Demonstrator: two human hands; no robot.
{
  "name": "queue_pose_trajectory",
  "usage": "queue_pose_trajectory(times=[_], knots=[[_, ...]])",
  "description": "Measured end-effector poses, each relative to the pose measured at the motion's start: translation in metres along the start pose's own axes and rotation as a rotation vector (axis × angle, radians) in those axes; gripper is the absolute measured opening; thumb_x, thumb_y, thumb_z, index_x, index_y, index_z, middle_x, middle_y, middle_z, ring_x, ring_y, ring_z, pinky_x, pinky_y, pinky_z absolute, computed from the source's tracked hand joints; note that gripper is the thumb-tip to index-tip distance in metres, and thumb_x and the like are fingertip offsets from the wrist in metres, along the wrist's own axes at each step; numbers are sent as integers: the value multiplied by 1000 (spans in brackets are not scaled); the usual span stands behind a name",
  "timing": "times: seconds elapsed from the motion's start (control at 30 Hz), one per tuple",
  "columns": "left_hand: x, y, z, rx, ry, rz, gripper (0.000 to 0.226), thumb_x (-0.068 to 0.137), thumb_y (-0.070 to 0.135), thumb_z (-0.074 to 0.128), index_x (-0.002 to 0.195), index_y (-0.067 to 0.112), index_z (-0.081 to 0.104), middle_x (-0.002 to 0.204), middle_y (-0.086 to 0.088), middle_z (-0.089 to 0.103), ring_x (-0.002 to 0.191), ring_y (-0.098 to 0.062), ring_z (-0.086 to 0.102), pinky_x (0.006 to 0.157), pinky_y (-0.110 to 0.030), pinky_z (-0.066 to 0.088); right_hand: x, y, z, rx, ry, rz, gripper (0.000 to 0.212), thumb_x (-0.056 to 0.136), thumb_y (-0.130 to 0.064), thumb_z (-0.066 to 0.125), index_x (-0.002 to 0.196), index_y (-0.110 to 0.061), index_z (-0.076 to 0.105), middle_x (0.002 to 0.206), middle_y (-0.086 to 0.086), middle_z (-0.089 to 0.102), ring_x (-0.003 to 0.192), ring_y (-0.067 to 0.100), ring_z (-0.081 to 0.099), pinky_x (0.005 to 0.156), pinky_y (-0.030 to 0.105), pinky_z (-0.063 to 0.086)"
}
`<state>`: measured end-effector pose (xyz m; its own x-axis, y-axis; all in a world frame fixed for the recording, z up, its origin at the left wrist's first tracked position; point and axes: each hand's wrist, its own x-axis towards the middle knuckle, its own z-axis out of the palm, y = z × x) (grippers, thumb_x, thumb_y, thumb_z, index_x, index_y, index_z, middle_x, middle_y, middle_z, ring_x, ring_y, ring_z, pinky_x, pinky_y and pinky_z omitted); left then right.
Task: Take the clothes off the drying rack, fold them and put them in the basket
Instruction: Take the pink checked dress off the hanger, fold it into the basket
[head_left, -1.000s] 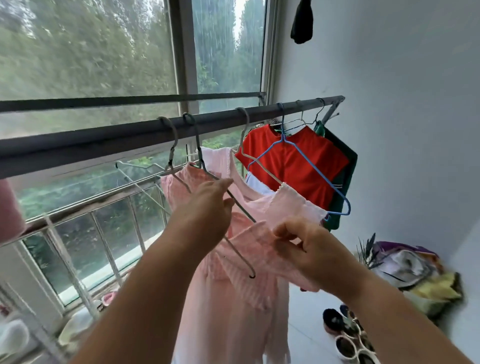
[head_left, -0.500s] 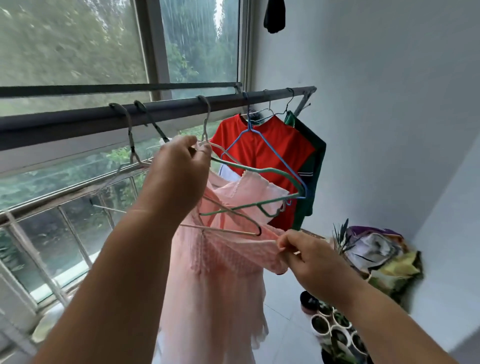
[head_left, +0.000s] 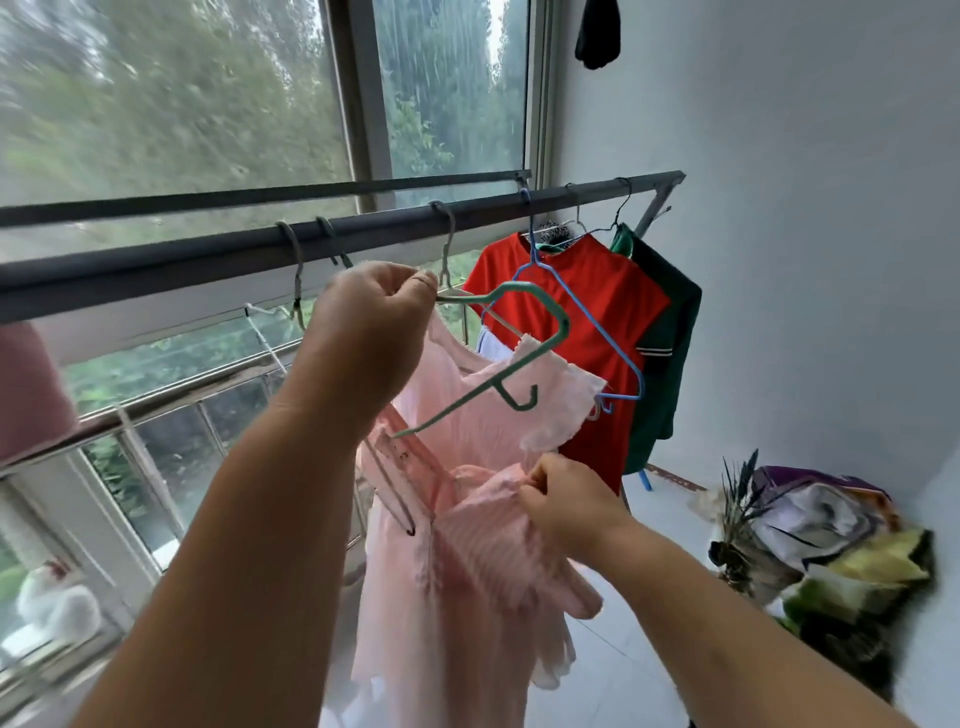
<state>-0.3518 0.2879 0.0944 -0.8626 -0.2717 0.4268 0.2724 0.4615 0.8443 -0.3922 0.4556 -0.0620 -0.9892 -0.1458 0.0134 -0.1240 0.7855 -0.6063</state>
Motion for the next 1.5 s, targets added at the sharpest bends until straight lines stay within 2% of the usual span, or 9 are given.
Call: queue_pose_trajectory(times=[0.37, 0.6, 0.73, 0.83, 0.9, 1.1, 1.27, 1.4, 1.5], knots=[[-4, 26, -9, -415, -27, -133, 25, 97, 36, 54, 92, 14, 65, 102, -11, 71, 98, -25, 69, 87, -40, 54, -9, 16, 10, -14, -76, 77, 18, 98, -32, 51, 82, -24, 51, 82, -1, 58, 75, 17, 56, 61, 31, 43], [-15, -3, 12, -44, -196, -167, 31, 95, 36, 57, 85, 8, 68, 89, -14, 63, 82, -23, 56, 76, -34, 45, -20, 30, -10, 108, 35, 159, 10, 93, -20, 49, 85, -19, 53, 86, 0, 61, 77, 17, 56, 64, 31, 44], [-26, -24, 25, 185, -233, -198, 45, 93, 39, 60, 128, 12, 58, 120, -10, 63, 107, -23, 59, 92, -38, 50, -30, 33, -27, 320, 133, 160, 9, 88, -17, 56, 81, -19, 60, 87, 1, 67, 76, 21, 60, 72, 40, 55], [-35, -26, 37, 429, -113, -7, 54, 91, 41, 60, 138, 16, 48, 137, -10, 51, 126, -28, 46, 108, -42, 37, -40, 37, -43, 449, 202, 162, 7, 86, -18, 62, 82, -14, 66, 82, 0, 68, 80, 23, 65, 76, 43, 59], [-43, -20, 42, 353, -69, 122, 36, 91, 36, 62, 123, 19, 60, 118, -6, 61, 108, -22, 56, 94, -35, 45, -46, 37, -54, 534, 232, 155, 10, 86, -21, 64, 82, -13, 67, 79, 4, 69, 82, 27, 68, 78, 48, 60], [-62, -3, 80, 116, -505, 81, 23, 91, 31, 64, 74, 15, 66, 65, -1, 69, 55, -11, 60, 58, -28, 51, -70, 42, -100, 709, 424, 161, 12, 84, -19, 71, 82, -7, 70, 87, 19, 73, 79, 33, 72, 76, 52, 60], [-85, 7, 114, 118, -986, 3, 52, 71, 63, 61, 103, 22, 67, 86, -1, 73, 81, -16, 71, 78, -39, 60, -85, 48, -119, 738, 526, 153, 11, 84, -24, 70, 84, -14, 69, 85, 10, 74, 83, 29, 73, 77, 49, 61], [-87, -1, 141, 158, -983, 89, 21, 96, 32, 56, 111, 23, 67, 105, -5, 70, 97, -29, 68, 86, -48, 56, -106, 52, -138, 676, 430, 64, 11, 89, -20, 57, 82, -16, 65, 75, 2, 66, 73, 19, 64, 66, 35, 55], [-85, -9, 157, 158, -981, 178, 29, 91, 22, 65, 118, 32, 61, 119, 4, 64, 103, -13, 64, 87, -40, 57, -119, 59, -155, 689, 303, 41, 22, 92, -10, 51, 74, -17, 62, 65, -3, 56, 65, 12, 54, 61, 27, 45]])
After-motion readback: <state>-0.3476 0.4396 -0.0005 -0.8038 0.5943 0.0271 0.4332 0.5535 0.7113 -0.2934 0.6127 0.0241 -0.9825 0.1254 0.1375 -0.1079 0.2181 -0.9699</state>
